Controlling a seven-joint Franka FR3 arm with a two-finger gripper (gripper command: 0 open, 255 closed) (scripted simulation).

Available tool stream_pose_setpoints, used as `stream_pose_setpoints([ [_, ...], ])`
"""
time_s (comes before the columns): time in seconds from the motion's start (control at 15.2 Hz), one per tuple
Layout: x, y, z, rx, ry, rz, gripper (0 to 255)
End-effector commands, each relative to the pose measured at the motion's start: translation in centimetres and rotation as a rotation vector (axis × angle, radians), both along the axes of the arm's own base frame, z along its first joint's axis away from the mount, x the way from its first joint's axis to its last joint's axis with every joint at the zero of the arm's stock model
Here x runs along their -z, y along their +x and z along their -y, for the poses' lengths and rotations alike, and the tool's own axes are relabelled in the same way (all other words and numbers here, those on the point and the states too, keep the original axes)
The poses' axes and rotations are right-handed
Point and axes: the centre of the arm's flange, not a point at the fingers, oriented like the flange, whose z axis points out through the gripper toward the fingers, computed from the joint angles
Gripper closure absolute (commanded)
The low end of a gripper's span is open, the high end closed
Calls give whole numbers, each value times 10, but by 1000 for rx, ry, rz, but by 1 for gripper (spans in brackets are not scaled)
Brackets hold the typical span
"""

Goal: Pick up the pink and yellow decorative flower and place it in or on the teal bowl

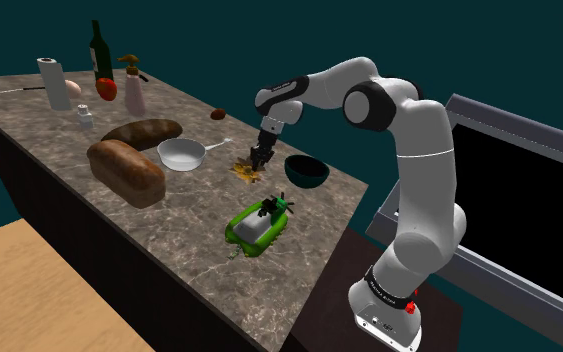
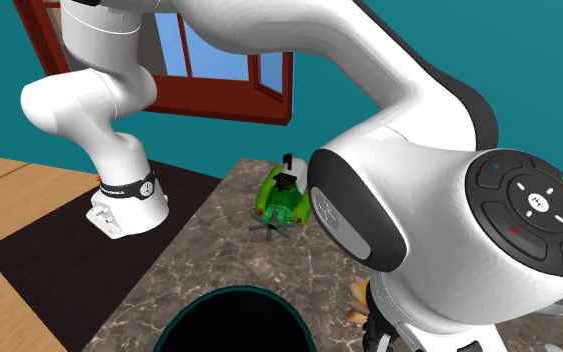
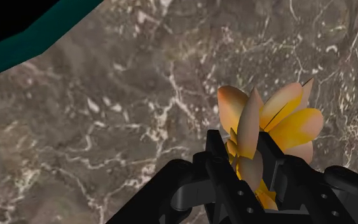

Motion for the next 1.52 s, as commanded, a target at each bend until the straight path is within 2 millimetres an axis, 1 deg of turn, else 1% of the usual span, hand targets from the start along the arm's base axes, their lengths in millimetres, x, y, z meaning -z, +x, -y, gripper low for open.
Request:
stream_pose_setpoints([
  [0.0,0,0,0,0,0,0,255],
  [0.26,0,0,0,0,0,0,255],
  [1.45,-95,0,0,0,0,0,255],
])
